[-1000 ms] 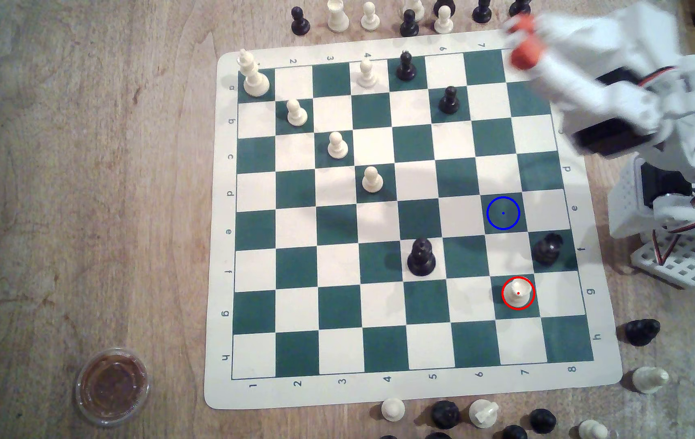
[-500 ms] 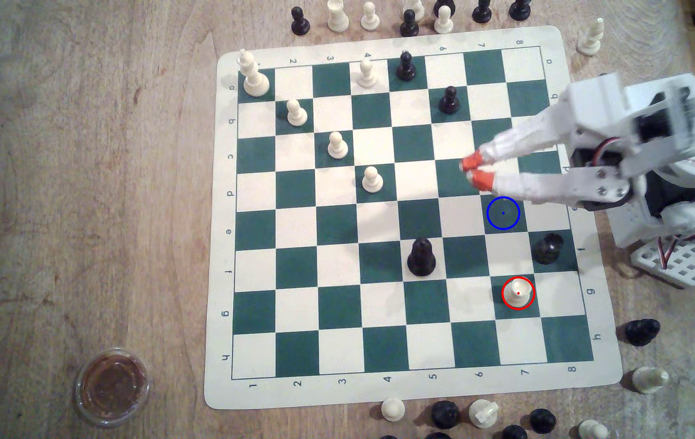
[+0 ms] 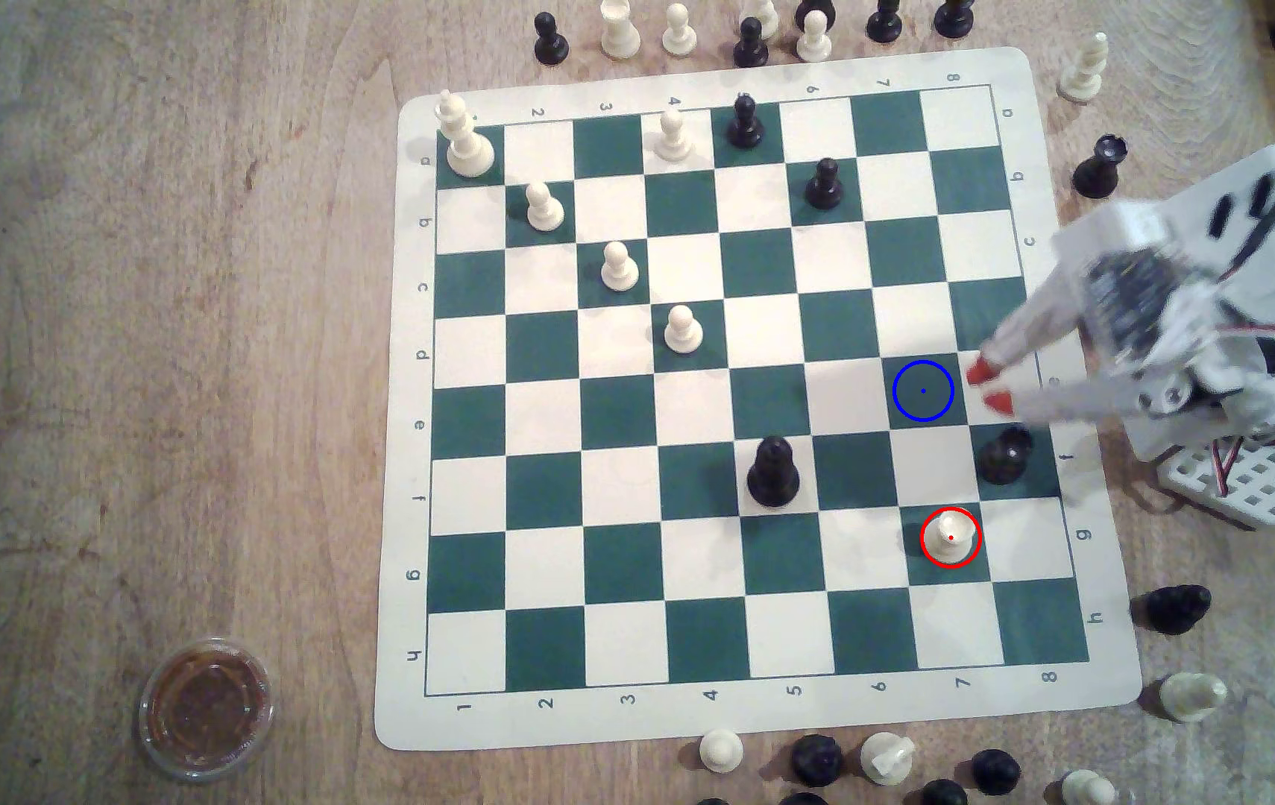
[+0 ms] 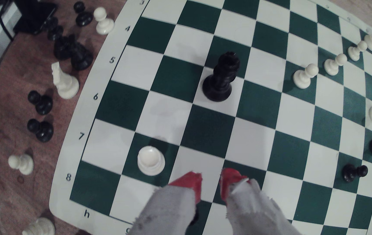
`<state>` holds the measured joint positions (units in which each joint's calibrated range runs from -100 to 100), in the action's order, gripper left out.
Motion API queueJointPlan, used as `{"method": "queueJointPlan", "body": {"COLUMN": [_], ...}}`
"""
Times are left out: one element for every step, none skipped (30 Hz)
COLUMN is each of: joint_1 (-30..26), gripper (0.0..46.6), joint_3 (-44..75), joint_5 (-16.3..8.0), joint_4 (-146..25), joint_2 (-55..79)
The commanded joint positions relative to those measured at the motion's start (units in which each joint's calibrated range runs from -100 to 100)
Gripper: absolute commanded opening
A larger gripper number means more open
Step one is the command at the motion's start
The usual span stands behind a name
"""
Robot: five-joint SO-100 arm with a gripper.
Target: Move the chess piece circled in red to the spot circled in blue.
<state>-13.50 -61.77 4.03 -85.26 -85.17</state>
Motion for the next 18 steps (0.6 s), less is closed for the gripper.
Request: {"method": "queueJointPlan", "body": {"joint_1": [-3.0,-3.4,-3.5,-4.2,-4.7,-5.0,-5.9,-6.7,-7.6,-8.3,-9.0,-9.5,-9.2,-9.1,-8.9,-8.9,-9.4,-9.5], "gripper": [14.3,15.2,15.7,15.8,15.8,15.8,15.8,15.8,15.8,15.8,15.8,15.6,15.6,15.6,15.6,15.6,15.6,15.6], "joint_3": [2.5,1.6,0.8,-0.3,-0.7,-1.0,-1.5,-1.9,-2.6,-3.6,-5.0,-7.6,-8.7,-9.5,-10.0,-10.4,-10.5,-10.6], "joint_5": [-0.7,-1.0,-1.1,-1.3,-1.5,-1.6,-1.7,-1.8,-1.9,-2.1,-2.2,-2.7,-2.9,-3.1,-3.1,-3.1,-3.2,-3.3], "joint_4": [0.9,1.8,2.6,3.9,4.7,5.2,6.1,6.3,6.9,7.7,8.8,11.6,13.2,14.6,15.3,15.7,16.0,16.1], "joint_2": [4.9,4.9,5.1,7.1,8.3,9.6,11.7,12.9,13.8,14.4,15.3,16.4,16.9,17.4,17.9,17.9,17.9,17.9]}}
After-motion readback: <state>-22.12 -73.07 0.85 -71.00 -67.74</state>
